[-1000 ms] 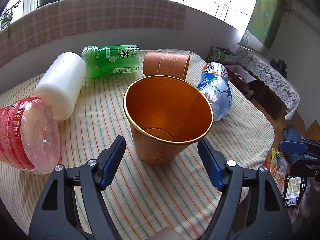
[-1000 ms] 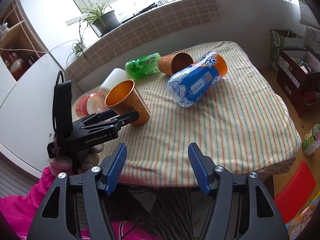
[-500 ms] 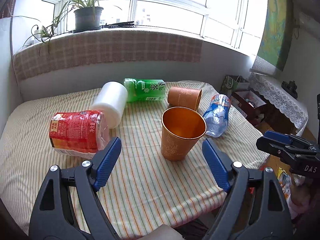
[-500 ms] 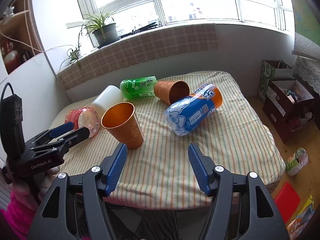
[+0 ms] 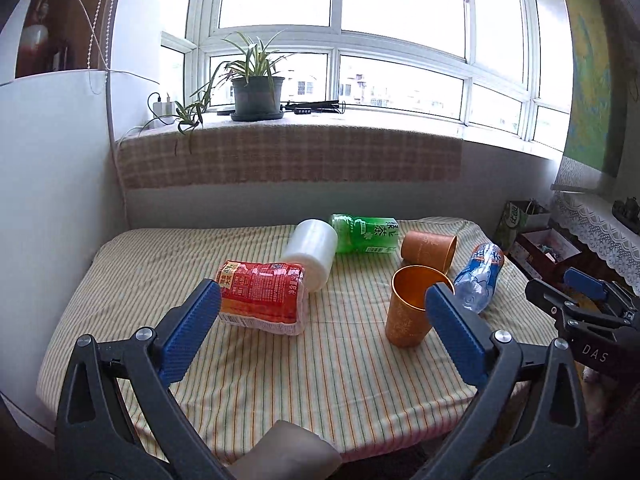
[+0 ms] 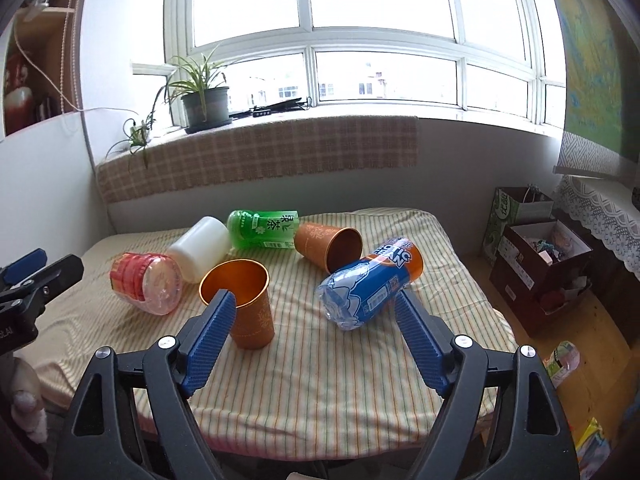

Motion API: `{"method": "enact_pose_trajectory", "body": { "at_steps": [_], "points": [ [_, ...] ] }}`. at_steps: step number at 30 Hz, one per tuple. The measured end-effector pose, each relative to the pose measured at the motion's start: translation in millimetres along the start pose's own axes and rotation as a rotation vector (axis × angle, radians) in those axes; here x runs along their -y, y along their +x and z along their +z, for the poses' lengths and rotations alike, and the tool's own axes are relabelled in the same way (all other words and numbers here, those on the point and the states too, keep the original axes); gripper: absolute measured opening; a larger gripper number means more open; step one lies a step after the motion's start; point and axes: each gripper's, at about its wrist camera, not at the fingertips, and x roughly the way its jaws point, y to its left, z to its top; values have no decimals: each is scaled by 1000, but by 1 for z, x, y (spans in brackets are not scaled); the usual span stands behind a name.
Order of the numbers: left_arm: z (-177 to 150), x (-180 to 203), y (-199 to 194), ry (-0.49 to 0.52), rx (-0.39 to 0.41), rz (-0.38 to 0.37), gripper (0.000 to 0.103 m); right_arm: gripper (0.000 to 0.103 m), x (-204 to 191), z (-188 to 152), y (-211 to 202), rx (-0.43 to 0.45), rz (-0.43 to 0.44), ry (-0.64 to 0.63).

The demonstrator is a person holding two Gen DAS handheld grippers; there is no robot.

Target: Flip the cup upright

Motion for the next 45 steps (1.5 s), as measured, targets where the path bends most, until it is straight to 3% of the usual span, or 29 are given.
{"method": "enact_pose_trajectory", "body": {
  "at_steps": [18, 45],
  "points": [
    [5, -9, -10, -12, 17, 64, 103, 82, -4, 3, -4, 24, -17, 23],
    [3, -11, -7, -16, 8, 80, 103, 82, -4, 0, 7, -14, 0, 40]
  ]
}}
